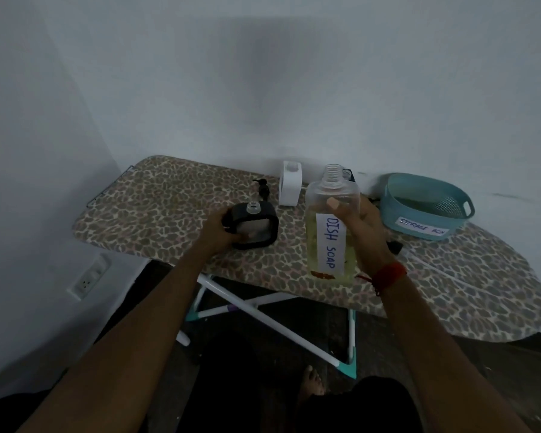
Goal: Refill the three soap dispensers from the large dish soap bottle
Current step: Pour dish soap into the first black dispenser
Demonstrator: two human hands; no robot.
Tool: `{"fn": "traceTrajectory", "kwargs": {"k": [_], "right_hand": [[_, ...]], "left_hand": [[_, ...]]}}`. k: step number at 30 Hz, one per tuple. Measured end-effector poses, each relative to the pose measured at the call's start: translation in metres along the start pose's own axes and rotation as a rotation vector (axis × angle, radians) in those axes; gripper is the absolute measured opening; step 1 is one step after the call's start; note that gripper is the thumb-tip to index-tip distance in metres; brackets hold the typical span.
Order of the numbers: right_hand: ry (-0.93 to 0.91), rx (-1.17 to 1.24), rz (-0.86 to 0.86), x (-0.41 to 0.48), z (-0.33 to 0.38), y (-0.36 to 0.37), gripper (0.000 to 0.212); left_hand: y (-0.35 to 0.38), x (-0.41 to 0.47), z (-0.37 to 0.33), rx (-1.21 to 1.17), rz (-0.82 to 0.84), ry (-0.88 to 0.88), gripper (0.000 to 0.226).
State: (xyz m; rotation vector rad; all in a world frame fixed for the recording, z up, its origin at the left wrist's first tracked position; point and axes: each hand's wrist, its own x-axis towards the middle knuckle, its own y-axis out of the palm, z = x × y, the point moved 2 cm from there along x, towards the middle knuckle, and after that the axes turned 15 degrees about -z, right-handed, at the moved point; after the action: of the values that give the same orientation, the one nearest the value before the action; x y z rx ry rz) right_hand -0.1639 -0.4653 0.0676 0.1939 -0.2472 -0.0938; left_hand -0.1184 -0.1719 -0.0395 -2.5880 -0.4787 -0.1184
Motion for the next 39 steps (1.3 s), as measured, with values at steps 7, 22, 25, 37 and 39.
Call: {"fn": "traceTrajectory", "kwargs": {"k": [7, 22, 25, 37, 39], "right_hand": [[-0.017, -0.077, -0.020, 0.003, 0.002, -0.001, 0.045], [-0.230, -0.362, 0.136, 0.009, 0.075, -0.018, 0.038], [-0.240, -0.414, 0.206, 0.005, 0.095, -0.016, 0.041], [-0.279, -0.701, 0.357, -0.010, 0.099, -0.014, 0.041], [-0.274, -0.755, 0.393, -0.010, 0.100, -0.014, 0.025]], "left_hand": [[0.019, -0.029, 0.002, -0.076, -0.106, -0.045, 0.062], [-0.021, -0.087, -0.107, -0.234, -0.304, 0.208, 0.040], [-0.029, -0.098, -0.119, -0.240, -0.319, 0.217, 0.038], [-0.021, -0.139, -0.123, -0.264, -0.327, 0.187, 0.041], [-0.019, -0.137, -0.125, -0.278, -0.313, 0.177, 0.041]]}}
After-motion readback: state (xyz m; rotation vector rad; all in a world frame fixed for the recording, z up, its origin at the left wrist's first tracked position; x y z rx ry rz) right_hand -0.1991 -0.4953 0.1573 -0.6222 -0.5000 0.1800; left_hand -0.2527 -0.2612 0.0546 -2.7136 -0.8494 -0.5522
